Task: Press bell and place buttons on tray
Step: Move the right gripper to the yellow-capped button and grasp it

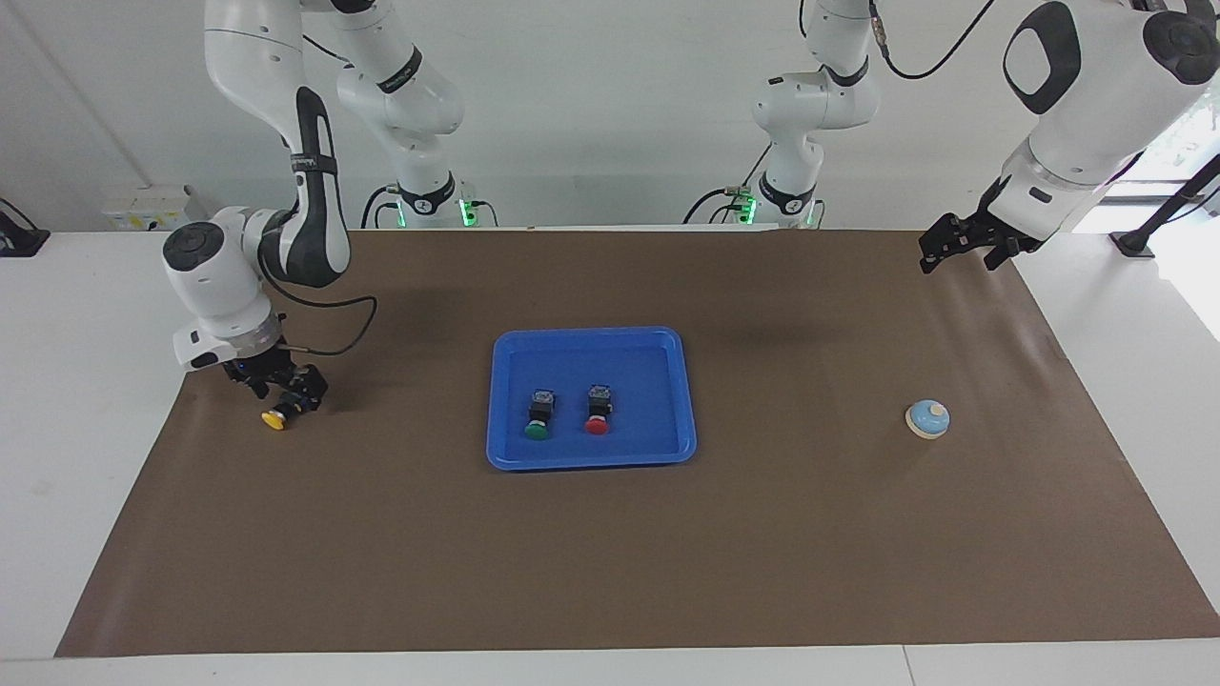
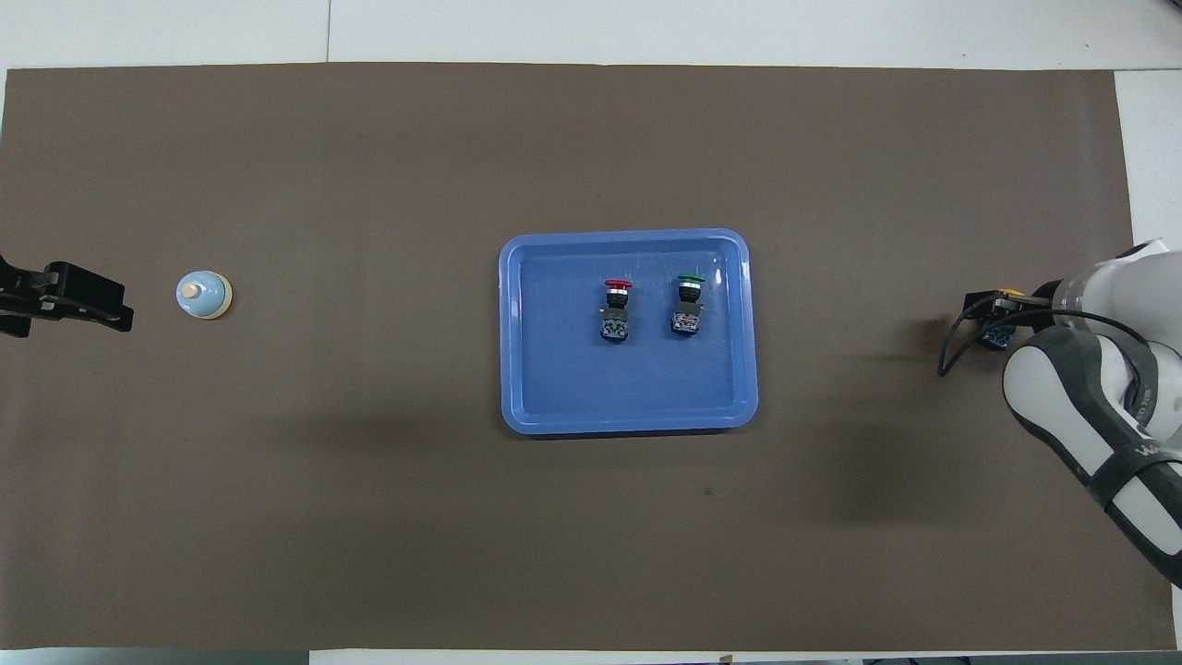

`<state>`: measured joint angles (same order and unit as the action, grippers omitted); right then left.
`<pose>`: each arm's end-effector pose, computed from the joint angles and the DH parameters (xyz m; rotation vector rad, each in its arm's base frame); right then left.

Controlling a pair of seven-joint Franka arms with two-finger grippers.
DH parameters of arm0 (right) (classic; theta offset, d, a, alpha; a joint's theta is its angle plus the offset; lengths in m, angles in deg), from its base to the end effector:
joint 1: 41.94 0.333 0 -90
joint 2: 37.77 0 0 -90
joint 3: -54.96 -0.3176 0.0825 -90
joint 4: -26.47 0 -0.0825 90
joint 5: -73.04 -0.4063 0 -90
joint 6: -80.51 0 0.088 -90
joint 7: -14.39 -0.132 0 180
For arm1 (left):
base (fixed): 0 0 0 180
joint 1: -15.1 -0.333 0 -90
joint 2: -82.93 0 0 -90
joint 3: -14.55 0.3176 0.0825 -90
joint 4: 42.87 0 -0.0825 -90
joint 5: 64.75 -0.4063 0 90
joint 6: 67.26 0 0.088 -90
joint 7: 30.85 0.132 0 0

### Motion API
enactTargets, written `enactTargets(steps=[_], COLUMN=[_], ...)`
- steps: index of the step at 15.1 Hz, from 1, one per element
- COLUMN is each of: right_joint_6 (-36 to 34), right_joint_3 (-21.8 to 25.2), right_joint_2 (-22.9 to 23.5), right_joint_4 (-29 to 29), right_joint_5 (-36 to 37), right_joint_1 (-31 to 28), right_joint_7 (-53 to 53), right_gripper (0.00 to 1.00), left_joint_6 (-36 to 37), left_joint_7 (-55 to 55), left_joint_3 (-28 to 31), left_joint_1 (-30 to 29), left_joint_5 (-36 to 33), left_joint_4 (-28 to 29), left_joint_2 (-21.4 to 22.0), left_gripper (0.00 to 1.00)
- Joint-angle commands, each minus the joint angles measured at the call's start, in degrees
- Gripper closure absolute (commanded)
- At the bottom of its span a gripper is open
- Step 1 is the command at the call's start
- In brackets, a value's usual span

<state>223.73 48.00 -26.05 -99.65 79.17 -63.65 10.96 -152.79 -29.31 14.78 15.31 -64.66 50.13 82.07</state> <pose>0.5601 -0.1480 0.2591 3.0636 -0.3668 0.1412 0.5661 0.0000 0.5609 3.1295 -0.0415 -0.2279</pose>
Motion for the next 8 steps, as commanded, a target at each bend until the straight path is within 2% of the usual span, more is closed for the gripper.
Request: enactTargets(steps=[1,3,4,5,8], right_joint_6=[2.8,2.9,2.9,2.9,2.5], right_joint_3=[-0.9,-0.9,-0.9,-1.0,-1.0], right_joint_2=[0.9,1.0,1.0,1.0,1.0], right_joint_4=[-1.1,-1.1,-1.1,-1.1,-0.7], right_joint_5=[1.3,1.3,1.3,1.3,1.3], right_joint_1=[-1.9,-1.3,-1.2,-1.2,-0.9], right_joint_7=[1.2,0.8,0.7,0.7,0.6], right_gripper=[0.21,0.63,0.89,1.0,1.0], left_joint_6=[-0.2,-0.2,-0.2,-0.2,-0.2], left_joint_7=[-0.6,-0.6,-0.6,-0.6,-0.6], left_joint_3=[0.0,0.0,0.0,0.0,0.0], left_joint_1=[-0.2,-0.2,-0.2,-0.2,-0.2], left_joint_5=[0.8,0.8,0.8,0.8,0.8], left_joint_4=[0.8,0.8,0.8,0.8,0.8], left_joint_2=[1.0,1.0,1.0,1.0,1.0], left_gripper=[0.0,0.0,0.0,0.0,0.0])
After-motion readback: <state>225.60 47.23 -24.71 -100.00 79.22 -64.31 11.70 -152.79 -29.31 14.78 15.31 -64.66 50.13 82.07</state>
